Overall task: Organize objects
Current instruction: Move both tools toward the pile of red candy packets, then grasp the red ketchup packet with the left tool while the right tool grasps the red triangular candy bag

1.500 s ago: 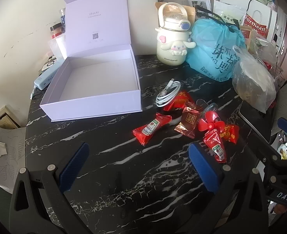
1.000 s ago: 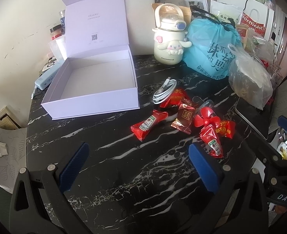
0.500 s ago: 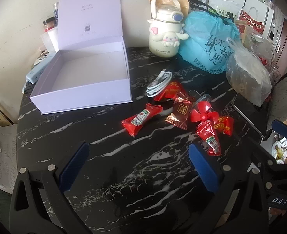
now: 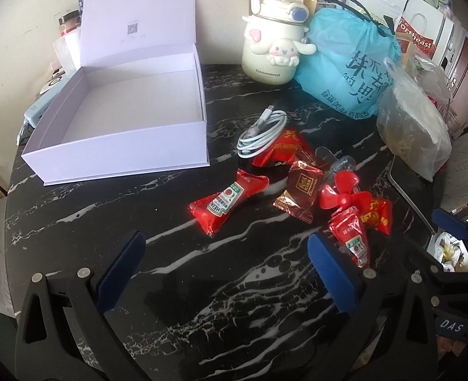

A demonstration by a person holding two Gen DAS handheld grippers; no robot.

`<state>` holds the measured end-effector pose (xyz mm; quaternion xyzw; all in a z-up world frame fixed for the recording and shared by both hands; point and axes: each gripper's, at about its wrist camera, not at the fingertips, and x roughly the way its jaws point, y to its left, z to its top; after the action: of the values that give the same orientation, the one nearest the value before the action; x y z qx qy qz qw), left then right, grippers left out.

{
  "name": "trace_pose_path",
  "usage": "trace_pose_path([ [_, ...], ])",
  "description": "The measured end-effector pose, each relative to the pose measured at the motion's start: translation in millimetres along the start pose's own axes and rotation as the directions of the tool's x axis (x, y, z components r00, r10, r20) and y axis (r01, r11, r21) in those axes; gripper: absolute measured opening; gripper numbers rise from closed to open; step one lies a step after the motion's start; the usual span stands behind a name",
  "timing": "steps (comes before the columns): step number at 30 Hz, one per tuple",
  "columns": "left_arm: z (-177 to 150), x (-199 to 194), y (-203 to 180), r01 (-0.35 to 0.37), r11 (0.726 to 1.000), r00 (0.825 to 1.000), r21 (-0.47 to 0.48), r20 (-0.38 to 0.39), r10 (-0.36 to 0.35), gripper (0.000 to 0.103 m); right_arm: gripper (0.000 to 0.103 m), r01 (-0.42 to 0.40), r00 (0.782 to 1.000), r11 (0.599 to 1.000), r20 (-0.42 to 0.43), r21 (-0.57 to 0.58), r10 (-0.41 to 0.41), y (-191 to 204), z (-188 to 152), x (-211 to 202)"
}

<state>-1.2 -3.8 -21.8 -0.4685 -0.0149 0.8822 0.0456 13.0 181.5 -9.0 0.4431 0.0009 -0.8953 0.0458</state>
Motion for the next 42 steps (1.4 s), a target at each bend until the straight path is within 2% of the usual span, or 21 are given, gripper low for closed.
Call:
trace_pose_path([
  [10,8.9,29.0,3.8,0.000,1.000,0.999,0.008,-0.045,0.000,0.090,0.085,-0.032,0.998,0.999,-0.060,0.034,0.034,-9.6,4.6,30.6],
  [16,15.9,42.8,8.4,-0.003,1.000,0.998,0.014,-0.058,0.004,0.085,0.080,-0.070,0.993,0.996,-0.089,0.052,0.075,-12.4,8.3,45.4],
  [21,20.6,53.5,10.8,0.010,1.000,0.997,0.017,-0.075,-0.009,0.079,0.073,-0.103,0.988,0.993,-0.110,0.064,0.110,-12.6,10.4,53.6],
  [23,21.9,56.8,10.6,0.019,1.000,0.996,0.019,-0.084,-0.017,0.076,0.065,-0.113,0.987,0.992,-0.106,0.063,0.119,-11.3,11.8,55.1],
  [27,25.6,57.3,8.1,0.019,0.999,0.997,0.035,-0.073,-0.016,0.070,0.058,-0.125,0.986,0.991,-0.105,0.046,0.129,-8.8,13.6,57.2],
  [28,26.8,56.8,7.5,0.023,0.999,0.997,0.037,-0.068,-0.021,0.069,0.052,-0.129,0.986,0.991,-0.103,0.045,0.133,-8.2,13.8,56.6],
  [29,27.5,56.5,7.1,0.026,0.999,0.998,0.038,-0.064,-0.023,0.066,0.043,-0.134,0.985,0.990,-0.101,0.046,0.138,-8.4,13.8,56.4],
  [32,28.9,55.5,2.6,0.008,0.998,0.999,0.060,-0.051,-0.005,0.054,0.033,-0.150,0.984,0.988,-0.092,0.043,0.153,-8.4,13.8,55.8],
  [34,29.5,54.4,0.0,-0.008,0.997,0.999,0.070,-0.045,0.011,0.043,0.033,-0.141,0.986,0.990,-0.084,0.033,0.143,-7.4,13.7,54.5],
  [36,30.2,52.6,0.2,0.013,0.998,0.999,0.059,-0.045,-0.010,0.028,0.032,-0.138,0.987,0.990,-0.077,0.024,0.139,-7.3,13.3,52.3],
  [39,30.8,50.5,-0.4,0.041,0.998,0.998,0.047,-0.054,-0.039,0.020,0.031,-0.134,0.989,0.991,-0.064,0.029,0.135,-9.5,12.5,47.9],
  [42,29.9,47.6,-1.2,0.057,0.998,0.997,0.036,-0.060,-0.055,0.019,0.031,-0.124,0.991,0.992,-0.053,0.030,0.126,-11.9,11.6,42.9],
])
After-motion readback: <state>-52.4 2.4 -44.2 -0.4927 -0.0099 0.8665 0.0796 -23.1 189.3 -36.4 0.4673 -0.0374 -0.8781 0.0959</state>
